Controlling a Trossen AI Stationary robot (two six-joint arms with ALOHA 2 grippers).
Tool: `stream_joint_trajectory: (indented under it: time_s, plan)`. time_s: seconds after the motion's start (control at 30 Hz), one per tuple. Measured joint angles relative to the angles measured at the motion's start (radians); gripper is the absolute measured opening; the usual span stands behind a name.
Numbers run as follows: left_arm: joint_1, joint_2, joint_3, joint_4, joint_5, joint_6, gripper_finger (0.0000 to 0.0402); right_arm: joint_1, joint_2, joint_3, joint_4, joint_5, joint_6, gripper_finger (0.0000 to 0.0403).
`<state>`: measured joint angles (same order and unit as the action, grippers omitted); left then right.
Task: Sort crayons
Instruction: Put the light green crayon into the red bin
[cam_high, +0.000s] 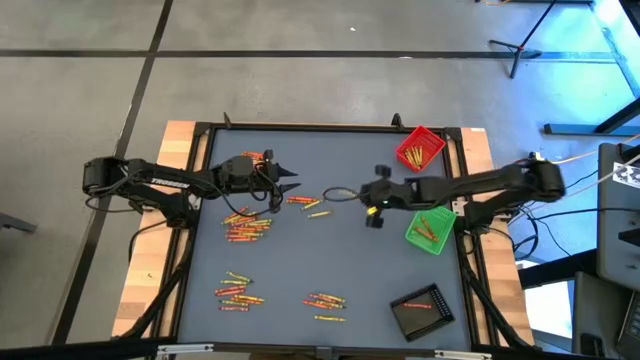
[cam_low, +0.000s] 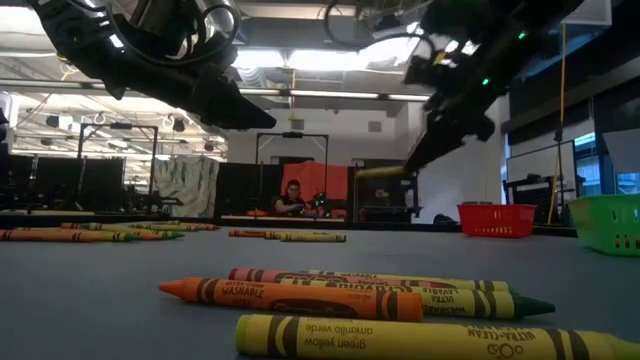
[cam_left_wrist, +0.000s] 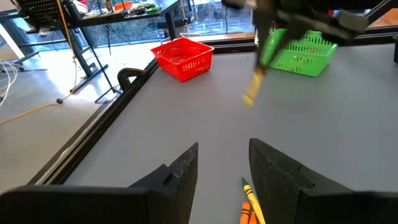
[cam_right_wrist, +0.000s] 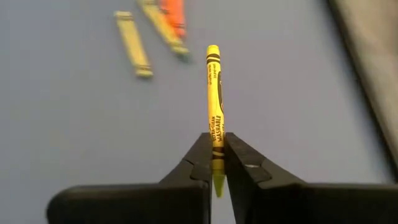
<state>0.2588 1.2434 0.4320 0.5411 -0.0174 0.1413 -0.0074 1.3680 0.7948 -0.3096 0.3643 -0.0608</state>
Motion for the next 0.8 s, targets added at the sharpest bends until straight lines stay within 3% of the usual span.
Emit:
stream_joint_trajectory:
  time_s: [0.17,0.27,0.53,0.8]
  plan:
    - [0.0,0.0,0.0,0.004,0.0,0.0,0.0127,-0.004,-0.143,0.0,-0.224,0.187,0.151,0.0024]
    - [0.0,0.0,0.0,0.012,0.0,0.0,0.0127,-0.036,-0.216,0.0,-0.34,0.237,0.236,0.0024]
    - [0.0,0.0,0.0,0.014,0.0,0.0,0.0127,-0.265,-0.279,0.0,-0.582,0.255,0.38,0.0024]
    - [0.0,0.0,0.0,0.014,0.0,0.0,0.0127,-0.494,-0.273,-0.063,-0.54,0.245,0.363,0.0024]
